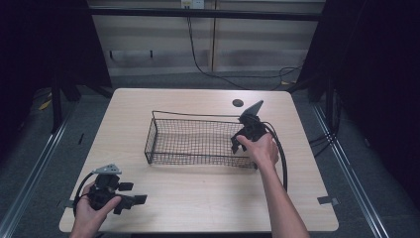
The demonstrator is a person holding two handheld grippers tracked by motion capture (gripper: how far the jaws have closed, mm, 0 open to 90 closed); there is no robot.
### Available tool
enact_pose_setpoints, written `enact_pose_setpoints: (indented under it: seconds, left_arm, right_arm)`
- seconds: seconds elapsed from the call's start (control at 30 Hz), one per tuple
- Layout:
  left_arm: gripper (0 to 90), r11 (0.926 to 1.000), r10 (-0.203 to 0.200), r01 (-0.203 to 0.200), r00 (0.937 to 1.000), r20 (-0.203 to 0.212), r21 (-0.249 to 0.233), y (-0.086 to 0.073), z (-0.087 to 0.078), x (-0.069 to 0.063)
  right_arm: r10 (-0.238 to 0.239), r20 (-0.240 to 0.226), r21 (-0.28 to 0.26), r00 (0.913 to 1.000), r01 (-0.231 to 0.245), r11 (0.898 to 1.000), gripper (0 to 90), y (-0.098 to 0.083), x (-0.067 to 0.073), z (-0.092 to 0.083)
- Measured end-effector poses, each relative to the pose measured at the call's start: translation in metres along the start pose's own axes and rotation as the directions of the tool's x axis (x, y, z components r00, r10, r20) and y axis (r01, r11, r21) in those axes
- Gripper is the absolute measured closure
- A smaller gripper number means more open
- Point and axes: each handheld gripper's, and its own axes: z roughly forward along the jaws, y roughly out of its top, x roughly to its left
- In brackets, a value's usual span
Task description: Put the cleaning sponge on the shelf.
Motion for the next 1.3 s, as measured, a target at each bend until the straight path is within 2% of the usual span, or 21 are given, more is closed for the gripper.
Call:
enact_pose_setpoints:
  seconds: [0.23,0.4,0.63,0.83,1.0,1.3]
  left_arm:
    - [18.6,1.0000,0.001,-0.001,1.0000,0.000,0.000,0.000,0.000,0.000]
    - [18.6,1.0000,0.001,-0.001,1.0000,0.000,0.001,0.000,0.000,0.000]
    - [18.6,1.0000,-0.004,0.003,1.0000,-0.002,-0.005,0.000,0.001,0.000]
    - [18.6,1.0000,-0.001,0.001,1.0000,-0.001,-0.002,0.000,0.000,0.000]
    - [18.6,1.0000,0.000,0.000,1.0000,0.000,-0.001,0.000,0.000,0.000]
    - [18.6,1.0000,0.001,-0.001,1.0000,0.000,-0.001,0.000,0.000,0.000]
  right_arm:
    - [-0.002,0.023,0.013,0.9997,0.001,1.000,26.3,0.001,0.002,0.005]
    - [0.002,0.014,0.025,0.9999,-0.003,1.000,26.1,0.002,0.002,0.007]
    - [0.000,0.017,0.012,0.9998,0.000,1.000,21.9,0.002,0.003,0.005]
    - [-0.012,0.006,0.004,0.9999,0.012,1.000,19.8,0.001,0.001,0.003]
    - [-0.011,-0.030,-0.012,0.9995,0.011,1.000,19.9,-0.001,-0.002,-0.003]
    - [-0.026,-0.045,-0.036,0.9986,0.025,0.999,19.2,-0.004,-0.004,-0.012]
